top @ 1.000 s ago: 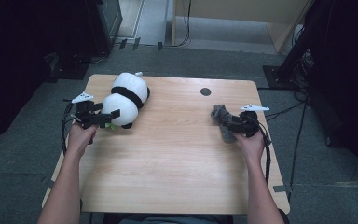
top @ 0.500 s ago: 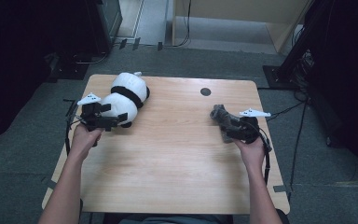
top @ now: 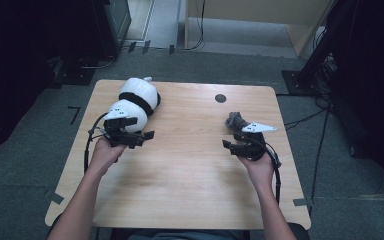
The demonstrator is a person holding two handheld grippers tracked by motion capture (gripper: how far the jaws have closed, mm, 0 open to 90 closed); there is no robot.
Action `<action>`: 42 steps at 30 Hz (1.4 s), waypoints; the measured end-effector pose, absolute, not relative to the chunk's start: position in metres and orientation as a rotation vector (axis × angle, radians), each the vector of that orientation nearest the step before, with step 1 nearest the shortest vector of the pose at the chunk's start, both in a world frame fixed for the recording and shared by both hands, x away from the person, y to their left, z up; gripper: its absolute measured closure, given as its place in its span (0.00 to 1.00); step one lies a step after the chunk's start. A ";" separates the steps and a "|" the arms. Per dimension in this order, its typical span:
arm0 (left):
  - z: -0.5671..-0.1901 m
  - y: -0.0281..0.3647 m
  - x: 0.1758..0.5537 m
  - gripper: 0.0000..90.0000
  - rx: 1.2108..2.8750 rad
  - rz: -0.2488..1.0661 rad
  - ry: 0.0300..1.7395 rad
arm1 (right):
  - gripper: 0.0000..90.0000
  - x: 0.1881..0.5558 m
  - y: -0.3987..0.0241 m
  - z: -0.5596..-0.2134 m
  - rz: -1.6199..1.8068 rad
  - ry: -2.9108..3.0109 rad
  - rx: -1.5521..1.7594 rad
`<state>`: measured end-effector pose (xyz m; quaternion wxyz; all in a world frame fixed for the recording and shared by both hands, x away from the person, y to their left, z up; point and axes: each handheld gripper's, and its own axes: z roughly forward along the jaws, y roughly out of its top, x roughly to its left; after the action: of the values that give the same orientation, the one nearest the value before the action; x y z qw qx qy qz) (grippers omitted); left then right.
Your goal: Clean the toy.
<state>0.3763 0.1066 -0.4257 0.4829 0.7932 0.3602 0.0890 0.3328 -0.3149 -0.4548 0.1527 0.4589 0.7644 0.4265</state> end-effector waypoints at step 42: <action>-0.508 0.020 0.357 0.10 2.081 0.043 0.802 | 0.49 0.339 -0.234 -0.504 1.232 2.391 1.189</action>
<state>0.3568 0.0204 -0.5081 0.4401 0.8377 0.3229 0.0173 0.3386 -0.2345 -0.5043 0.1002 0.4022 0.8090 0.4168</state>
